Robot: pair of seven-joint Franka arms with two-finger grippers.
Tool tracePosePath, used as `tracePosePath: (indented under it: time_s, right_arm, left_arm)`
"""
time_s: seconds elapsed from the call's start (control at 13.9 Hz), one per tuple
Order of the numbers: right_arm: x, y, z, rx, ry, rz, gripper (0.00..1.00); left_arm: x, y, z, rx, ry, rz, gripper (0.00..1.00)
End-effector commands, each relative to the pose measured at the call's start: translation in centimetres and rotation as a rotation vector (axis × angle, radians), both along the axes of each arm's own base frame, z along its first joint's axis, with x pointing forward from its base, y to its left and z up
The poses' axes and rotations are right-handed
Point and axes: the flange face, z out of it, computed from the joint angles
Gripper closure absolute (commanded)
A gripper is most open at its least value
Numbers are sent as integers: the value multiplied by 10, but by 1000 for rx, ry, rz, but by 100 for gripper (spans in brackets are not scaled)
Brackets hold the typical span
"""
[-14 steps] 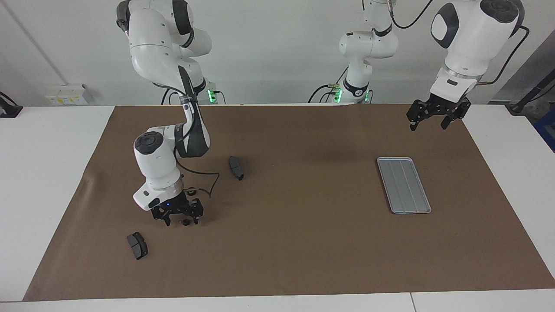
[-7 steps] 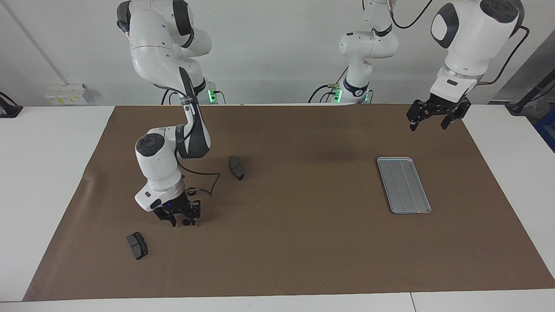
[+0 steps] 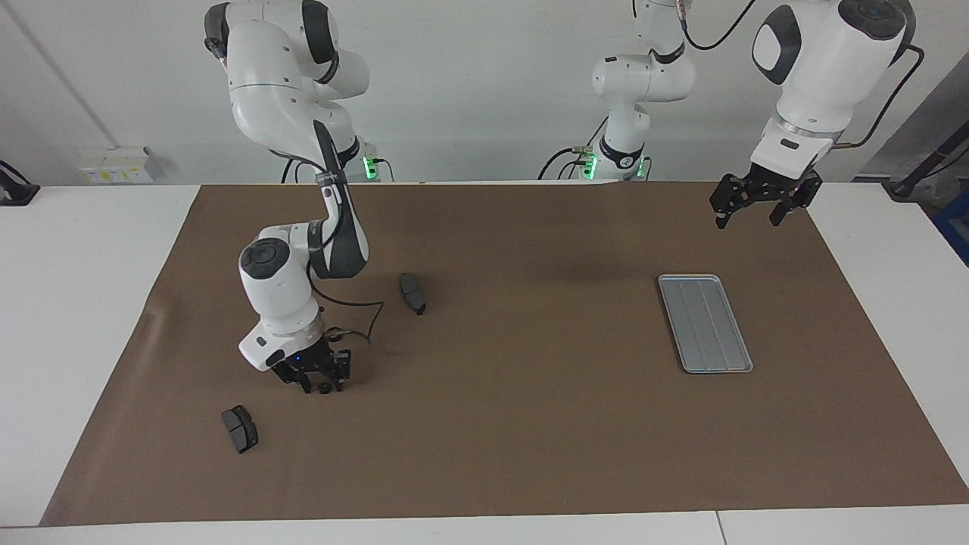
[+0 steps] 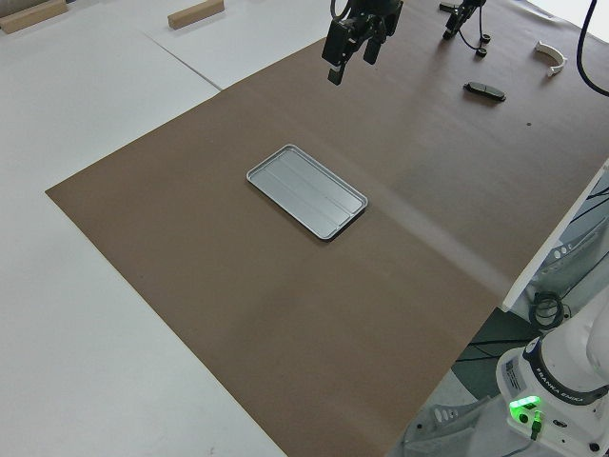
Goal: Pick bearing gear from pile to tray
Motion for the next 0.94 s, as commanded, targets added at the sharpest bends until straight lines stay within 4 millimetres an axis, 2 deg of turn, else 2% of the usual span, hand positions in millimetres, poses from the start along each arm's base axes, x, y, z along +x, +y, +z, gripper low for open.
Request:
tracePosePath:
  time_s: [0.0, 0.07, 0.14, 0.22, 0.58, 0.65, 0.86]
  right_arm:
    - [-3, 0, -3, 2, 22, 0, 54]
    - [-3, 0, -3, 1, 22, 1, 62]
    - [-3, 0, -3, 2, 22, 0, 76]
    - [-3, 0, -2, 2, 21, 0, 98]
    - [-2, 1, 3, 3, 18, -3, 100]
    - [-2, 2, 10, 5, 16, -8, 100]
    - [-9, 12, 60, 23, 27, -74, 100]
  left_arm:
    - [-9, 3, 1, -9, -11, -11, 0]
    - [-9, 3, 1, -9, -10, -11, 0]
    - [-9, 3, 1, -7, -10, -11, 0]
    - [-9, 3, 1, -9, -10, -11, 0]
    - [-9, 3, 1, -9, -11, -11, 0]
    - [-9, 3, 1, -9, -10, -11, 0]
    - [-9, 3, 1, -7, -10, -11, 0]
